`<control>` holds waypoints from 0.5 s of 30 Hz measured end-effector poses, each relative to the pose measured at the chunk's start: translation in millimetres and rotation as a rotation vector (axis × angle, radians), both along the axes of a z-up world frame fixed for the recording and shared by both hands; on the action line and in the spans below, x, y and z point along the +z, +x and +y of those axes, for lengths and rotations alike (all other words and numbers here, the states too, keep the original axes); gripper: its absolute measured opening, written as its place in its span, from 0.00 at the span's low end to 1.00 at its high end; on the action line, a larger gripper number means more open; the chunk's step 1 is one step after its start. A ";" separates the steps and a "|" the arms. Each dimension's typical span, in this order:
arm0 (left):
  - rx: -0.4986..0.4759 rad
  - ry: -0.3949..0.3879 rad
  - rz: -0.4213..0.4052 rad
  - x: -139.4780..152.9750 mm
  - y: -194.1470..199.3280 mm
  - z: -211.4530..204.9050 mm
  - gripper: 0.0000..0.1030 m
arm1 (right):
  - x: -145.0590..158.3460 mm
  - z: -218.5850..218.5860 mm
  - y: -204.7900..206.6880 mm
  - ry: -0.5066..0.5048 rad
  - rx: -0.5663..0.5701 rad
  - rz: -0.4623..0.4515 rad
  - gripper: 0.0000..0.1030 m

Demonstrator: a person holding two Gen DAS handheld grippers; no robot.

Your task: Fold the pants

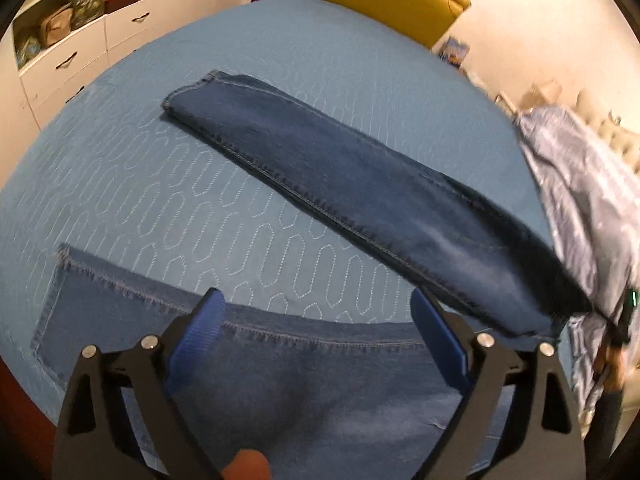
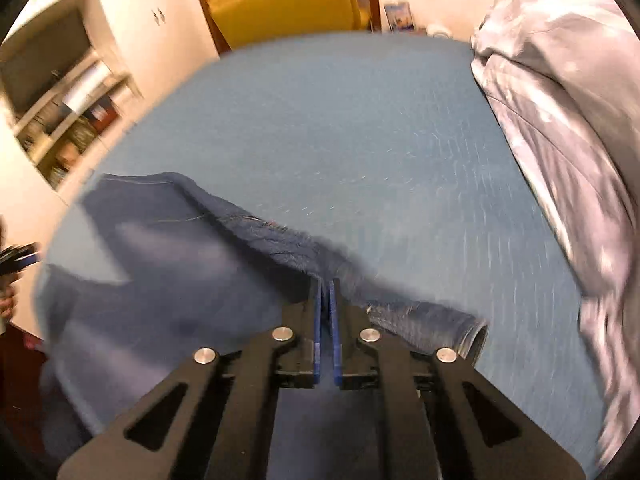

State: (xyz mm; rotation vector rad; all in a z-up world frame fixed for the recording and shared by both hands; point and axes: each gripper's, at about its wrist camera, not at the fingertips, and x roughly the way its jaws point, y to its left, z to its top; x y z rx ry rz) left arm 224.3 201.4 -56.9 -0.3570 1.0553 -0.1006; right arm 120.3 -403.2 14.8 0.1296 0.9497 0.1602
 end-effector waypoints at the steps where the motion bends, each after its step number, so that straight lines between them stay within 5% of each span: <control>1: 0.006 -0.009 -0.007 1.2 -4.8 4.6 0.91 | 3.6 5.2 -38.9 0.022 -0.007 -0.015 0.05; 5: 0.057 -0.112 -0.006 -10.8 -19.9 33.8 0.85 | -29.8 21.8 -143.3 0.121 -0.066 0.060 0.05; 7: 0.093 -0.155 0.014 -25.0 -19.4 46.8 0.73 | -65.8 17.9 -163.3 0.173 -0.102 0.134 0.05; 10: 0.109 -0.176 0.047 -40.0 -11.8 49.7 0.71 | -78.6 22.9 -175.7 0.182 -0.133 0.155 0.05; 15: 0.041 -0.173 0.017 -35.9 -11.5 25.6 0.71 | -53.0 44.5 -137.3 -0.145 -0.122 0.091 0.05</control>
